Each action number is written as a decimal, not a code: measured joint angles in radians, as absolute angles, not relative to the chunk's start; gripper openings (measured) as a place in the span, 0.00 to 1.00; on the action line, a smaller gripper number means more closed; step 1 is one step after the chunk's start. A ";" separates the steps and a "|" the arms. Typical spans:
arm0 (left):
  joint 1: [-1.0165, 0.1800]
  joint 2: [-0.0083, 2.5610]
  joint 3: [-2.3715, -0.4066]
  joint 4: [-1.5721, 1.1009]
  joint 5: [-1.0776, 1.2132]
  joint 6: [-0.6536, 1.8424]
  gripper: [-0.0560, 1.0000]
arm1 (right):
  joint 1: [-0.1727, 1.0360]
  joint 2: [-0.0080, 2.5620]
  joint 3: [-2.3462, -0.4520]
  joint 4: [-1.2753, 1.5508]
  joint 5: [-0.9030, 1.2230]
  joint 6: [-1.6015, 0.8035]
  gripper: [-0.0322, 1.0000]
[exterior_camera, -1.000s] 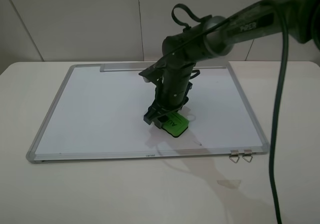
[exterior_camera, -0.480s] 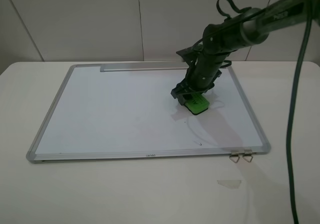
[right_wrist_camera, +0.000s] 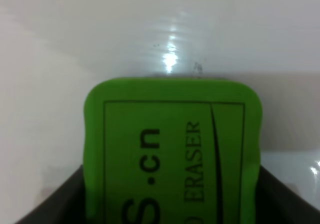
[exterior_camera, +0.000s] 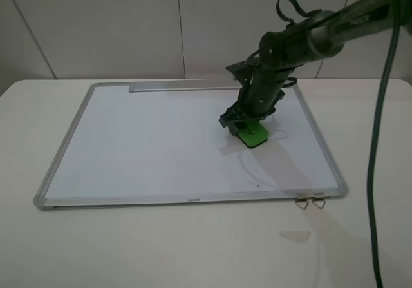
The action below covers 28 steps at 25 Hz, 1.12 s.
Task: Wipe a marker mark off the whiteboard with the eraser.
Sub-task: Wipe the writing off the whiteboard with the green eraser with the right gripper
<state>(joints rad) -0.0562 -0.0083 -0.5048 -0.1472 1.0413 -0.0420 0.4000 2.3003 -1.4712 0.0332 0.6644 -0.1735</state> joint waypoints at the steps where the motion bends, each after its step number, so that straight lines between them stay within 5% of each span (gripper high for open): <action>1: -0.056 -0.008 -0.505 -0.147 1.041 -0.042 0.79 | 0.400 2.298 -1.460 0.033 0.650 -0.173 0.60; 10: -0.056 -0.008 -0.505 -0.147 1.041 -0.042 0.79 | 0.408 2.196 -1.206 0.088 0.319 -0.163 0.60; 17: -0.056 -0.008 -0.505 -0.147 1.040 -0.042 0.79 | 0.414 2.187 -1.183 0.109 0.304 -0.173 0.60; 28: -0.056 -0.008 -0.505 -0.147 1.040 -0.042 0.79 | 0.446 2.067 -1.107 0.152 0.734 -0.175 0.60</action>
